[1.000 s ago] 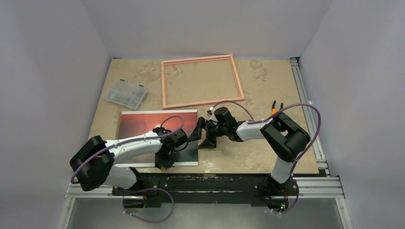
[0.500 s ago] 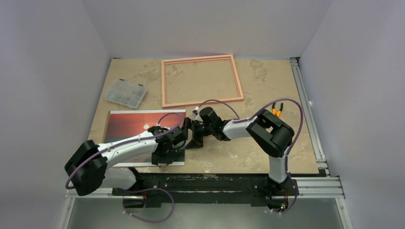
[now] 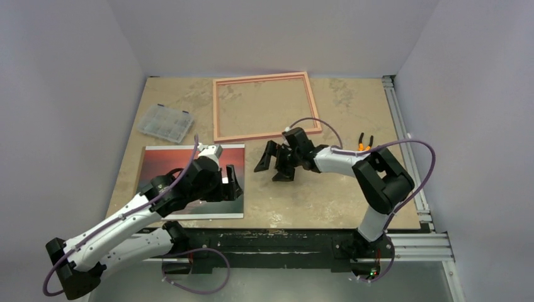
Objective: Put the photo into the frame
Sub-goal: Move the photo frame item to the center of the board, then move the photo frame to the center of the board.
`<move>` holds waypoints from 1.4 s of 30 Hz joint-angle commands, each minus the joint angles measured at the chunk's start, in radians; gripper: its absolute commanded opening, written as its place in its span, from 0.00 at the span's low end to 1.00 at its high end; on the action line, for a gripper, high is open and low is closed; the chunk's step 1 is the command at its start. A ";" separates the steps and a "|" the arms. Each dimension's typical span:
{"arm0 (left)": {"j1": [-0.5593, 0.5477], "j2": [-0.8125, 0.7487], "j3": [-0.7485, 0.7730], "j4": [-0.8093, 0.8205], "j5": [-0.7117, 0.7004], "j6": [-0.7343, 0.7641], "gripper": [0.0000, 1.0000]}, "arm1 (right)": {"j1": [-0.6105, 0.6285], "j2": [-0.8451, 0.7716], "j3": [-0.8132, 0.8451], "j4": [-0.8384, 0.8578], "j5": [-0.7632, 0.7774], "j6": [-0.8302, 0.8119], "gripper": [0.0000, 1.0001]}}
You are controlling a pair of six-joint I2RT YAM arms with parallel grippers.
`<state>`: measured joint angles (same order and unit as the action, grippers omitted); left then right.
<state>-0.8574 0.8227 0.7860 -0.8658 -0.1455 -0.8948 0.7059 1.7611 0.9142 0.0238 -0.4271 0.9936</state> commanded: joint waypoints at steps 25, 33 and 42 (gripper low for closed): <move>0.009 0.113 0.304 -0.019 -0.009 0.221 0.87 | -0.260 0.182 0.647 -0.639 0.513 -0.561 0.94; 0.009 0.195 0.276 0.047 0.088 0.228 0.86 | -0.260 0.204 0.693 -0.527 0.437 -0.980 0.95; 0.009 0.206 0.235 0.044 0.108 0.218 0.86 | -0.257 0.275 0.698 -0.375 0.203 -1.316 0.95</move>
<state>-0.8528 1.0267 1.0332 -0.8330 -0.0574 -0.6872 0.4488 1.9739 1.5208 -0.3733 -0.1036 -0.1101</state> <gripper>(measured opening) 0.867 0.955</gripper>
